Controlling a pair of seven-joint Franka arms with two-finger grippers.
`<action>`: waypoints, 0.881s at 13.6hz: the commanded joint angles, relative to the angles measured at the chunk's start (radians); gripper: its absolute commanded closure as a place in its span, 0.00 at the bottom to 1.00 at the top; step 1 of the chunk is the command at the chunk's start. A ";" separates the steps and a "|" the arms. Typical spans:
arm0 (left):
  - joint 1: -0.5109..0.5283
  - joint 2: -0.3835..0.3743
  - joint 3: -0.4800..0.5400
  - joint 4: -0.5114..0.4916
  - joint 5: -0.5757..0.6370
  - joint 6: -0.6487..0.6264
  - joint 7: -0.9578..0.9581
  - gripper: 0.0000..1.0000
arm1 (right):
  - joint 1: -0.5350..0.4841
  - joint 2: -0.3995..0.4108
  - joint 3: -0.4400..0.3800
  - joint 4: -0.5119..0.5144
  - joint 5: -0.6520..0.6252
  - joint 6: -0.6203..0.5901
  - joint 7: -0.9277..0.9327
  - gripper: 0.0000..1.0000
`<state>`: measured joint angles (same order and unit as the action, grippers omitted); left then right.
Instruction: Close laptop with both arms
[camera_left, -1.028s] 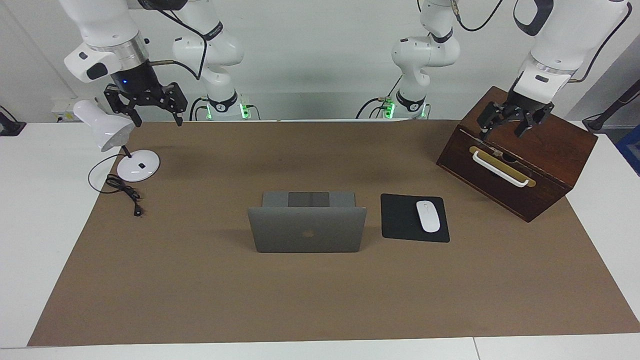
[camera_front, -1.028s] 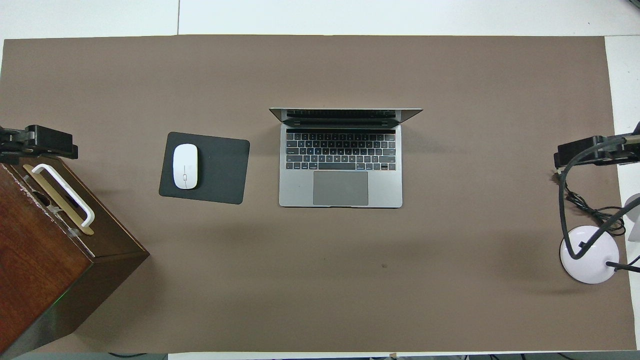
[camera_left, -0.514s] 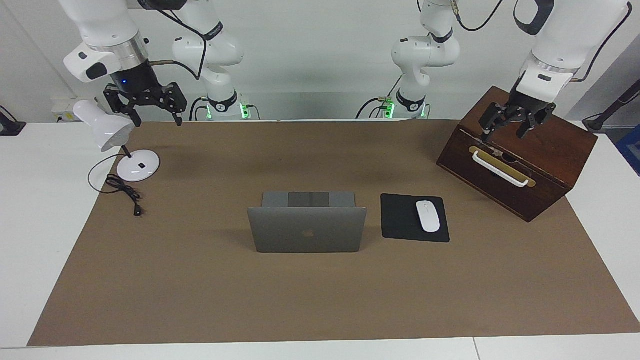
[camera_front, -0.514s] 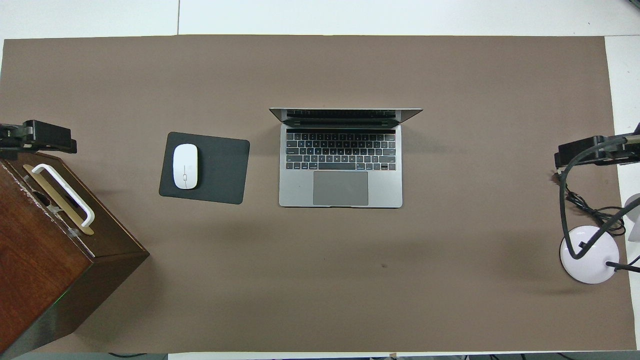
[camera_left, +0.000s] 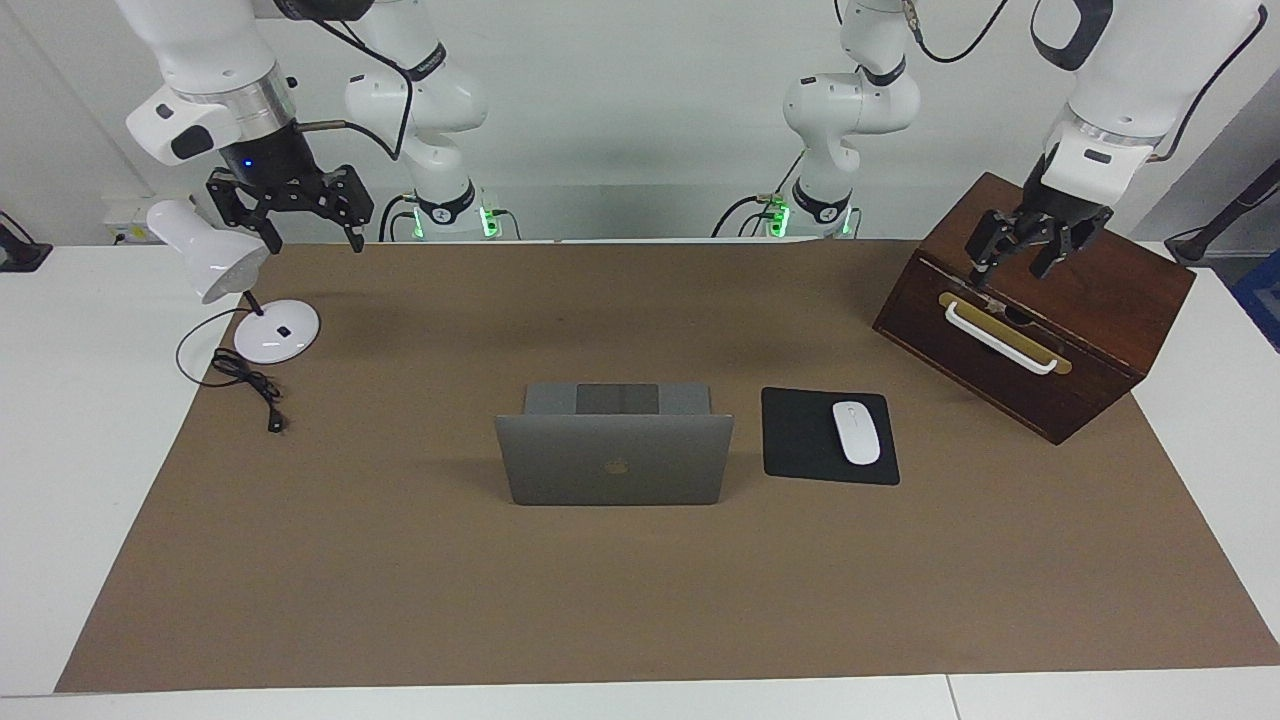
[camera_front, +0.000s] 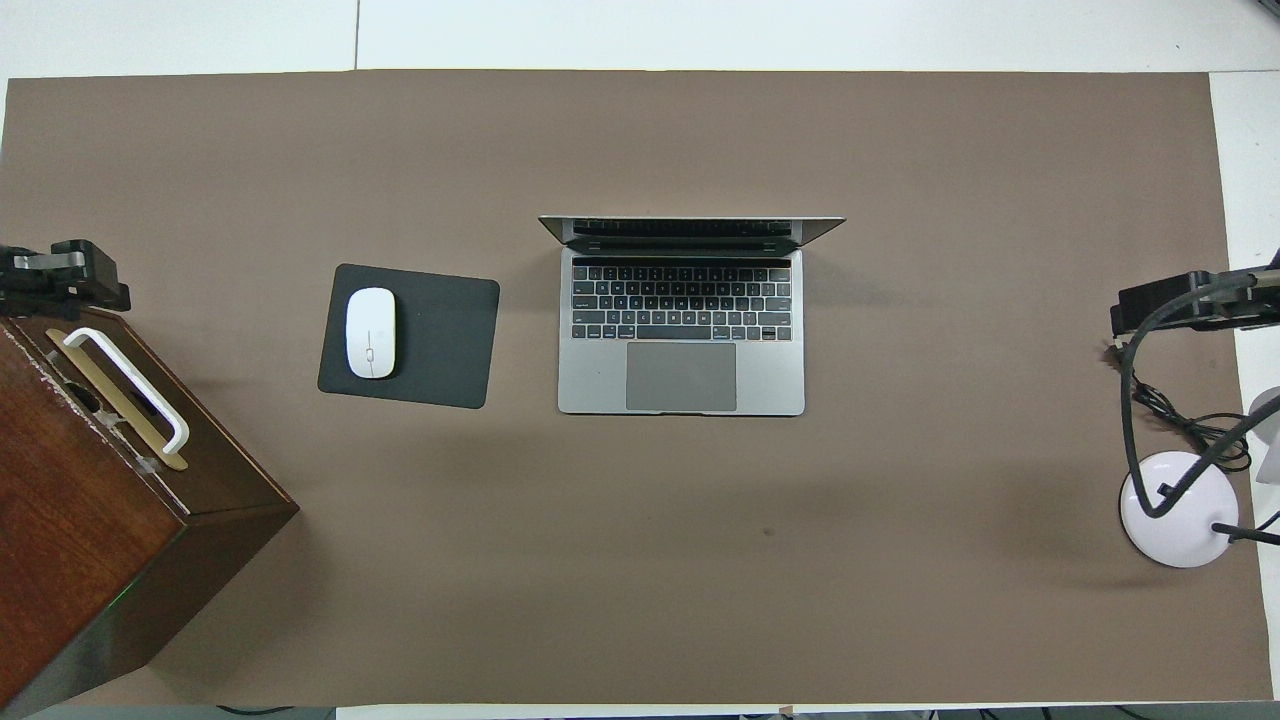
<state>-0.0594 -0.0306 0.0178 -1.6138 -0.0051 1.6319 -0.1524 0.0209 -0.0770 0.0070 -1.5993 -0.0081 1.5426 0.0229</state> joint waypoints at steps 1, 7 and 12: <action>0.004 -0.012 -0.006 -0.018 -0.019 -0.003 -0.079 1.00 | -0.006 -0.024 -0.002 -0.031 0.022 0.024 0.014 0.00; -0.040 -0.095 -0.007 -0.222 -0.203 0.186 -0.599 1.00 | -0.006 -0.023 -0.002 -0.031 0.022 0.024 0.009 0.00; -0.043 -0.167 -0.007 -0.397 -0.387 0.388 -1.042 1.00 | -0.006 -0.024 -0.001 -0.027 0.022 0.014 0.008 0.00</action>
<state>-0.0896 -0.1240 -0.0004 -1.8968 -0.3352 1.9223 -1.0425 0.0208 -0.0778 0.0069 -1.5992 -0.0081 1.5426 0.0229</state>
